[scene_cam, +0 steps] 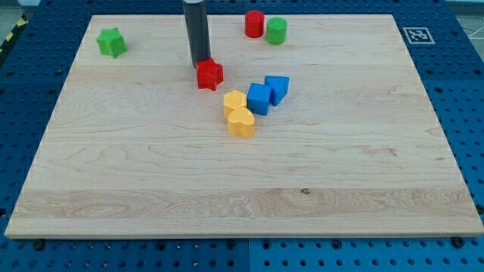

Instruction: Slide the red star towards the bottom center

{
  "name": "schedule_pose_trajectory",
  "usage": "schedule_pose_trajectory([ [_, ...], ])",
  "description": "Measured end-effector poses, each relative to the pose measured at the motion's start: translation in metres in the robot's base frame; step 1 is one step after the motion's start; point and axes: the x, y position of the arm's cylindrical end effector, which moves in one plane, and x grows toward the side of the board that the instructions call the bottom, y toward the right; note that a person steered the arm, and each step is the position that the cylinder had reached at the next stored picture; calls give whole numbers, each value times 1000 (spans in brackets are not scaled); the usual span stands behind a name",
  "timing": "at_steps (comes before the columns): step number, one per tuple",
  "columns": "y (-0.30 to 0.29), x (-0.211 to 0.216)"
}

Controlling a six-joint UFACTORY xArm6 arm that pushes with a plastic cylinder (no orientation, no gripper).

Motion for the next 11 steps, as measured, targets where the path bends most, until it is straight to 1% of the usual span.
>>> schedule_pose_trajectory([
  [1, 0, 39],
  [2, 0, 38],
  [3, 4, 30],
  [4, 18, -7],
  [5, 18, 8],
  [10, 18, 137],
  [11, 18, 142],
])
